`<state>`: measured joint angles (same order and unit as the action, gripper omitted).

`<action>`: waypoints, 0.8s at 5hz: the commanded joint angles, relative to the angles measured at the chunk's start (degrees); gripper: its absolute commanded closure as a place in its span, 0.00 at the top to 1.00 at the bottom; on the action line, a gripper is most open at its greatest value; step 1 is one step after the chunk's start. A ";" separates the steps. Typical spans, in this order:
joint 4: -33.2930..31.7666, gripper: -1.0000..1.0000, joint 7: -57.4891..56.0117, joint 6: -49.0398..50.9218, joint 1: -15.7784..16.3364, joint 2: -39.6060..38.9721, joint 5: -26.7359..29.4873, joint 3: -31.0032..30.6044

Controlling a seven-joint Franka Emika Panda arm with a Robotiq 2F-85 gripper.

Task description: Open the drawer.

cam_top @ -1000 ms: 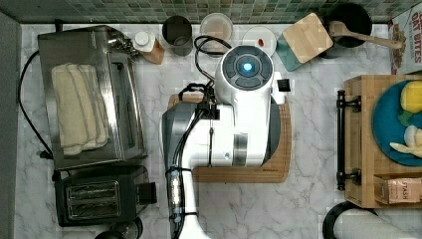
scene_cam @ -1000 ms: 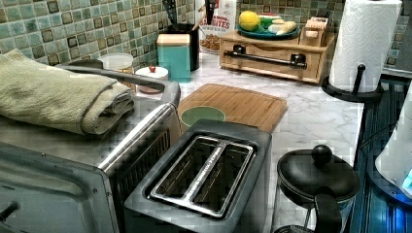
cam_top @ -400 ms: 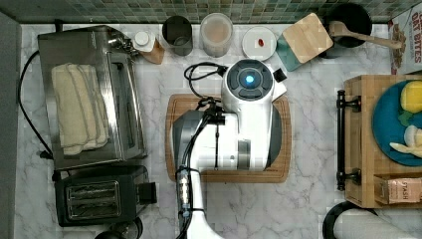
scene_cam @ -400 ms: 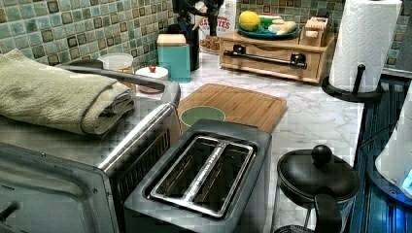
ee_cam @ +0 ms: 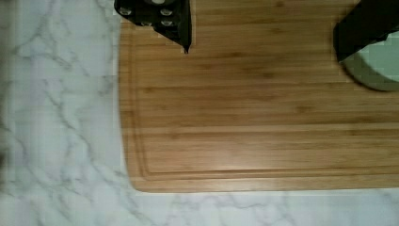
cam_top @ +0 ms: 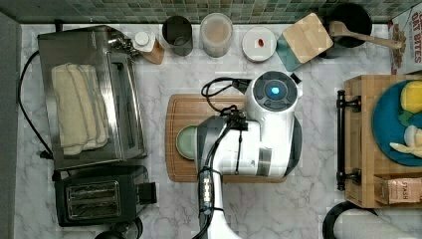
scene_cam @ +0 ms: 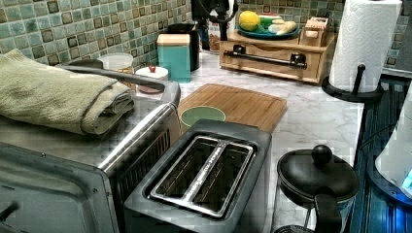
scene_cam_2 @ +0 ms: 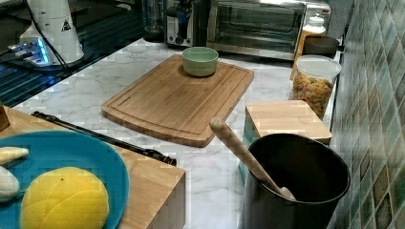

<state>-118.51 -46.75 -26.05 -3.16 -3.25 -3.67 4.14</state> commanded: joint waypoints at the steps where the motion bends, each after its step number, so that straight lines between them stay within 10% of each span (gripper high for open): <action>1: 0.07 1.00 -14.98 -7.32 -8.53 0.27 -1.66 5.74; 4: 4.07 1.00 -25.46 -11.36 -14.04 -6.52 -0.22 10.69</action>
<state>-118.62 -64.63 -36.96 -15.09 -6.61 -3.85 14.04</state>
